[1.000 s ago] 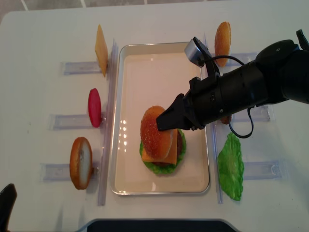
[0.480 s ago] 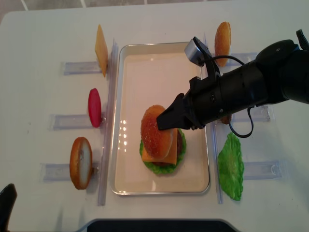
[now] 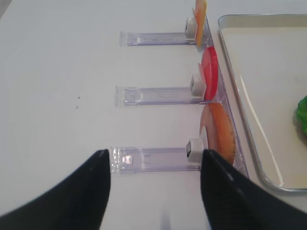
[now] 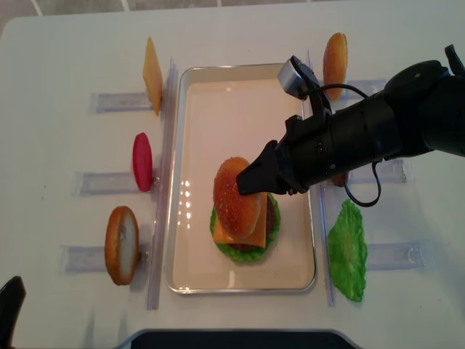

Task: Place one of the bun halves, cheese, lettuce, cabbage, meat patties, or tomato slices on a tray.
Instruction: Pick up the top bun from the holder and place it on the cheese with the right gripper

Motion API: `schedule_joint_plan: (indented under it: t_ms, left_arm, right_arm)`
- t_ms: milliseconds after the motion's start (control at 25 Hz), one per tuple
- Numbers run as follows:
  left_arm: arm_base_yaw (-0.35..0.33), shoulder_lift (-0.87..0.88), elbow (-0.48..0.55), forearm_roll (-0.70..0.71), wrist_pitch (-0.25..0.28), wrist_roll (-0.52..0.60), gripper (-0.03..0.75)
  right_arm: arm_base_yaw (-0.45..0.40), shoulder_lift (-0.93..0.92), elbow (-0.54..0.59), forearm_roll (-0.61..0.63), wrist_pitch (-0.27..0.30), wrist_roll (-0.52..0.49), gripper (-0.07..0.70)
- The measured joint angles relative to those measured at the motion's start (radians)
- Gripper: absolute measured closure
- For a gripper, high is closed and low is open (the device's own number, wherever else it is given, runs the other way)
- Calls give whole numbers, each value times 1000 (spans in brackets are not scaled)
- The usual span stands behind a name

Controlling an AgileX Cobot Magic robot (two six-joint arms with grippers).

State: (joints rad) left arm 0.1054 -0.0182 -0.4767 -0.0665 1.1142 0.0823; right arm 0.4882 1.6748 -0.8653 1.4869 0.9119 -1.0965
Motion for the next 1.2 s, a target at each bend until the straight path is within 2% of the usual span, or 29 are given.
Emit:
schedule_joint_plan:
  t_ms: [800, 1040, 1200]
  left_arm:
    - [0, 0, 0, 0, 0, 0, 263]
    - [0, 0, 0, 0, 0, 0, 263]
    - [0, 0, 0, 0, 0, 0, 263]
  right_arm:
    - [0, 7, 0, 9, 1, 11, 433]
    - [0, 54, 0, 50, 34, -6, 433]
    - [0, 54, 0, 62, 34, -22, 433]
